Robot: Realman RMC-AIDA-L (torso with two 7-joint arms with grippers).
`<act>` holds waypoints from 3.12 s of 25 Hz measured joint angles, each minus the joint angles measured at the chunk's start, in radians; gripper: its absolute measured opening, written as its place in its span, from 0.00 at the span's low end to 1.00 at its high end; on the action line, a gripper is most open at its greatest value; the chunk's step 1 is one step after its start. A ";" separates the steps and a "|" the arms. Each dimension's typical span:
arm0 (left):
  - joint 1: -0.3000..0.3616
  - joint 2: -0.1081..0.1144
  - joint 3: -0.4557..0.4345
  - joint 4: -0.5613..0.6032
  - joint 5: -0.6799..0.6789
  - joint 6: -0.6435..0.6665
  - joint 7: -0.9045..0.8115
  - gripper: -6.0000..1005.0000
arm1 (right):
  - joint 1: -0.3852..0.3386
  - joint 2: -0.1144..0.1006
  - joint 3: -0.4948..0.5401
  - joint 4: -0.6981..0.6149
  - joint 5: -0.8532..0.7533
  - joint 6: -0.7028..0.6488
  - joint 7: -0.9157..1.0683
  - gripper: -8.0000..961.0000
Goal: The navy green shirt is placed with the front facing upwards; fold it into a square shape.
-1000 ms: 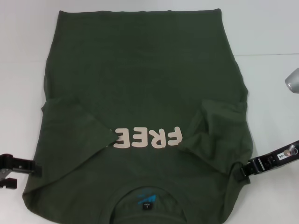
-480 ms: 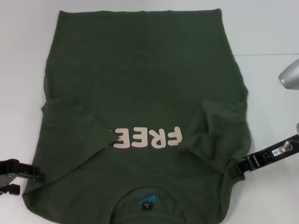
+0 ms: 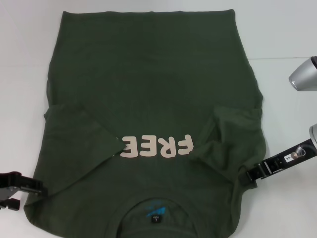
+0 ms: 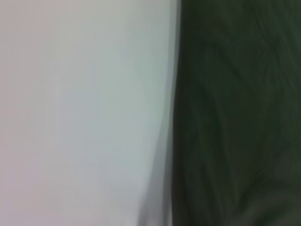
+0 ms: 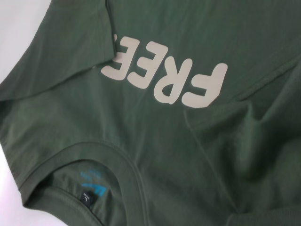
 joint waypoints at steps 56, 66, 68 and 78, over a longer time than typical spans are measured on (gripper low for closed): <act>0.041 -0.004 -0.078 -0.125 -0.068 -0.124 0.300 0.03 | -0.115 -0.002 0.071 0.097 0.250 0.004 -0.176 0.06; 0.084 -0.002 -0.237 -0.226 -0.139 -0.127 0.605 0.03 | -0.193 -0.004 0.222 0.207 0.337 0.003 -0.422 0.06; 0.092 -0.001 -0.277 -0.231 -0.147 -0.120 0.658 0.03 | -0.210 -0.005 0.236 0.209 0.357 -0.004 -0.451 0.06; 0.107 0.009 -0.350 -0.230 -0.160 -0.100 0.793 0.03 | -0.254 -0.005 0.332 0.278 0.388 -0.054 -0.637 0.06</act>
